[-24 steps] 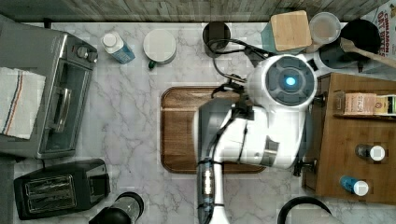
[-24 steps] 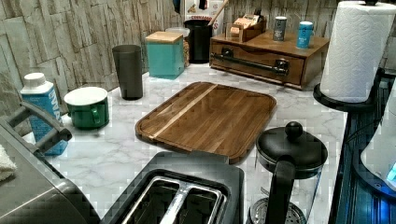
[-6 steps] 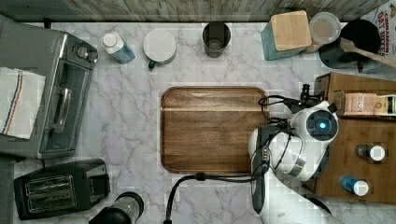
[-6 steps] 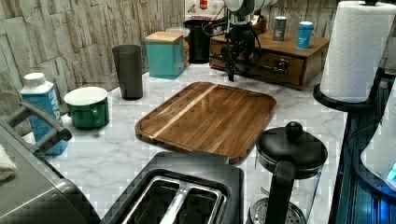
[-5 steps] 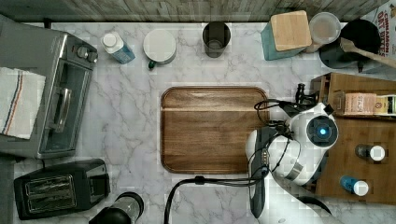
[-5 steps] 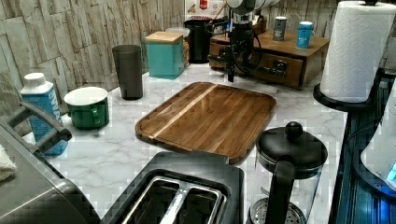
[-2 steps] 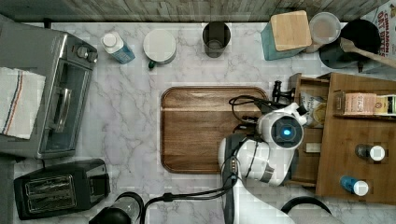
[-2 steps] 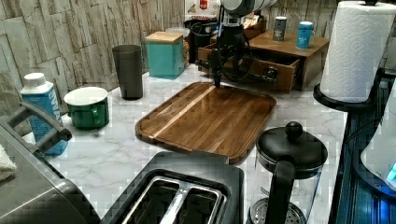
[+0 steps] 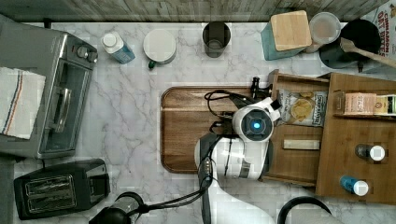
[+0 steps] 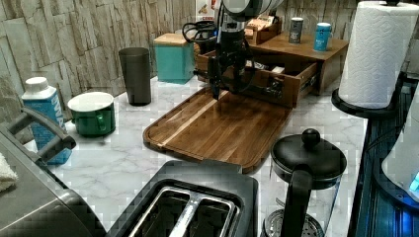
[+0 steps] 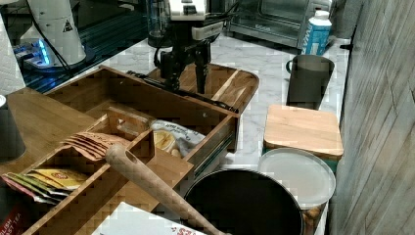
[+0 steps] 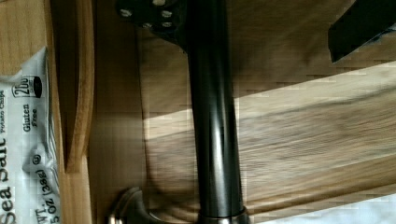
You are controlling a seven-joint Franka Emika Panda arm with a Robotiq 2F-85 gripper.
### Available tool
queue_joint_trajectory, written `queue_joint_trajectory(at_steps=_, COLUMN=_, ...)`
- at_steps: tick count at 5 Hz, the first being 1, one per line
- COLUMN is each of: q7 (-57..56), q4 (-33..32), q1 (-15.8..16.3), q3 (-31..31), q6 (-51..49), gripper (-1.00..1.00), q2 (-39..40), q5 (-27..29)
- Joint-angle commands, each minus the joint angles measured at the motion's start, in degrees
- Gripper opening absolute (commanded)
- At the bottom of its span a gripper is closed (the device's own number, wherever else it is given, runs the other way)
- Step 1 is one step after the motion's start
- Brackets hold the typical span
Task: Open the drawer.
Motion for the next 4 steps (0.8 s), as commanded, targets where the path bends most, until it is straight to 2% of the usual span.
queue_joint_trajectory(at_steps=1, q7=19.43, q4=2.74, q1=12.81, q3=6.13, q6=-2.1, gripper=1.0, q2=-2.12, q5=-1.96)
queue_joint_trajectory(at_steps=4, q7=21.09, q4=4.23, q1=12.42, q3=7.48, q6=-3.8, gripper=1.0, q2=-1.84, q5=-2.09)
